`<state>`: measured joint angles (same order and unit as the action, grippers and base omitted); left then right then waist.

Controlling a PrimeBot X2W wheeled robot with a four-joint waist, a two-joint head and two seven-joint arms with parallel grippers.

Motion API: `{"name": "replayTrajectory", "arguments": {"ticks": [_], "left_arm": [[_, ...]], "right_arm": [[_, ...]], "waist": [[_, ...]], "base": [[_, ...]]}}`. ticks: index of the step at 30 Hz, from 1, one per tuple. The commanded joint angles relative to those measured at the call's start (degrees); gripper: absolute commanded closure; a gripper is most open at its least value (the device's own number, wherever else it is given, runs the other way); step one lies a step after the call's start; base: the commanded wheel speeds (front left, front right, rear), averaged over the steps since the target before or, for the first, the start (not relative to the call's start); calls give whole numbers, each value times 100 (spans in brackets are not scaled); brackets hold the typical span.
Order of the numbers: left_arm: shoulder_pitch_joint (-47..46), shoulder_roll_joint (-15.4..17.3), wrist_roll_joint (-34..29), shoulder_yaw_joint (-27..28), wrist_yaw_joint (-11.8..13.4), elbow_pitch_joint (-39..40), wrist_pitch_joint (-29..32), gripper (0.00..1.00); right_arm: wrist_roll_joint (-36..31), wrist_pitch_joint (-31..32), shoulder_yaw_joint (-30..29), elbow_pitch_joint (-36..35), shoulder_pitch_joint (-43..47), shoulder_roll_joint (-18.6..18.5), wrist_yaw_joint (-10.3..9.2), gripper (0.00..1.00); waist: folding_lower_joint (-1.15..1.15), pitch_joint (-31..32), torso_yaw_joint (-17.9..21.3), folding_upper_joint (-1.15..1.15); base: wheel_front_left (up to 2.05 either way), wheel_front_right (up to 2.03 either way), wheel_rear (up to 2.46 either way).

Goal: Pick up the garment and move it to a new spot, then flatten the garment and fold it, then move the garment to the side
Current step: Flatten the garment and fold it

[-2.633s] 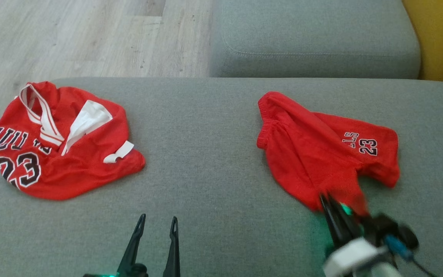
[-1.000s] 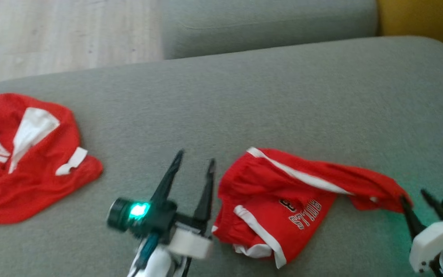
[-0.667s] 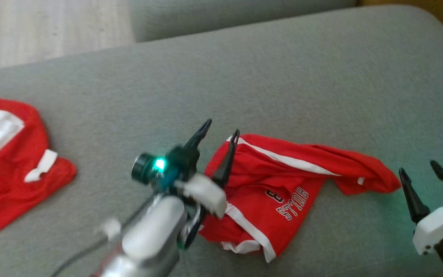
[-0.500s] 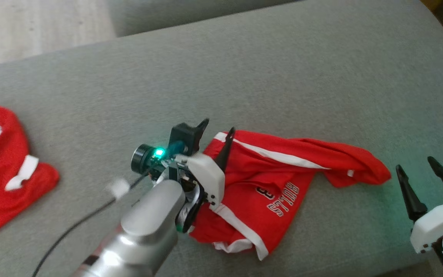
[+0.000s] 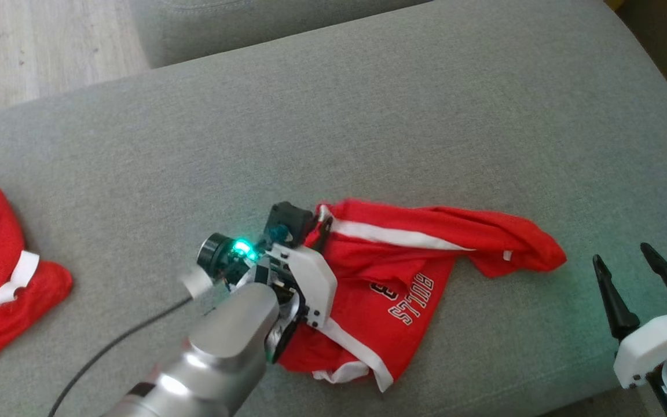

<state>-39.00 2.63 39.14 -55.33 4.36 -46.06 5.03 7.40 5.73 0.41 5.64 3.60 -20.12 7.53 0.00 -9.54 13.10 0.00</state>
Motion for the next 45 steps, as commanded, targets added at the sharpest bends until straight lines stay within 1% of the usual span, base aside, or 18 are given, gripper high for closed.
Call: {"name": "replayTrajectory", "arguments": {"ticks": [1, 3, 4, 7, 9, 10, 12, 14, 15, 16, 18, 20, 25, 28, 31, 36, 42, 45], "left_arm": [[-295, 25, -214, 34, 142, 113, -293, 100], [-421, 25, -481, -53, 370, 68, -662, 100], [-542, 30, -746, -126, 624, 35, -1039, 100], [-621, 35, -1105, -314, 926, 36, -1413, 100], [-563, 34, -1137, -372, 948, 64, -1447, 100], [-458, 33, -1116, -428, 920, 110, -1419, 100], [-175, 30, -966, -526, 772, 229, -1249, 100], [182, 28, -623, -547, 548, 436, -940, 100], [304, 27, -524, -573, 499, 555, -831, 71], [403, 27, -452, -601, 473, 672, -730, 0], [525, 27, -390, -647, 490, 917, -604, 0], [580, 65, -401, -689, 573, 1181, -490, 0], [537, 288, -466, -711, 807, 1803, -179, 0], [479, 407, -405, -644, 876, 2025, 15, 0], [438, 508, -288, -566, 862, 2210, 186, 0], [488, 606, 6, -349, 845, 2476, 304, 0], [712, 532, 608, 62, 778, 2566, 304, 0], [775, 493, 786, 187, 738, 2561, 262, 0]], "right_arm": [[-73, -62, 10, -229, 1, -80, -4, 0], [-95, -75, 2, -258, 10, -36, -4, 0], [-113, -74, -9, -274, 5, -3, -4, 0], [-147, -83, -18, -291, -6, 27, -4, 0], [-159, -88, -18, -297, -9, 37, -4, 0], [-169, -92, -18, -301, -13, 48, -4, 0], [-177, -101, -24, -305, -11, 67, -4, 0], [-179, -113, -38, -298, 1, 74, -4, 0], [-182, -119, -47, -290, 6, 79, -4, 0], [-185, -124, -59, -280, 12, 90, -4, 0], [-194, -132, -87, -255, 35, 117, -4, 0], [-206, -141, -99, -232, 64, 150, -4, 0], [-220, -169, -49, -190, 85, 243, -4, 0], [-215, -181, 18, -168, 56, 274, -4, 0], [-210, -203, 66, -135, 36, 279, -4, 0], [-192, -248, 79, -76, 41, 265, -4, 0], [-189, -281, 86, -36, 15, 280, -4, 0], [-190, -294, 82, -22, 5, 274, -4, 0]], "waist": [[0, 6, -27, 0], [0, 5, -57, 0], [0, 6, -84, 0], [0, 14, -116, 0], [0, 17, -120, 0], [0, 21, -123, 0], [0, 27, -130, 0], [0, 30, -143, 0], [0, 38, -149, 0], [0, 52, -158, 0], [0, 99, -183, 0], [0, 154, -203, 0], [0, 255, -222, 0], [0, 265, -190, 0], [0, 262, -153, 0], [0, 246, -117, 0], [0, 234, -104, 0], [0, 236, -114, 0]], "base": [[0, 0, 0], [0, 0, 0], [0, 0, 0], [0, 0, 0], [0, 0, 0], [0, 0, 0], [0, 0, 0], [0, 0, 0], [0, 0, 0], [0, 0, 0], [0, 0, 0], [0, 0, 0], [0, 0, 0], [0, 0, 0], [0, 0, 0], [0, 0, 0], [0, 0, 0], [0, 0, 0]]}}
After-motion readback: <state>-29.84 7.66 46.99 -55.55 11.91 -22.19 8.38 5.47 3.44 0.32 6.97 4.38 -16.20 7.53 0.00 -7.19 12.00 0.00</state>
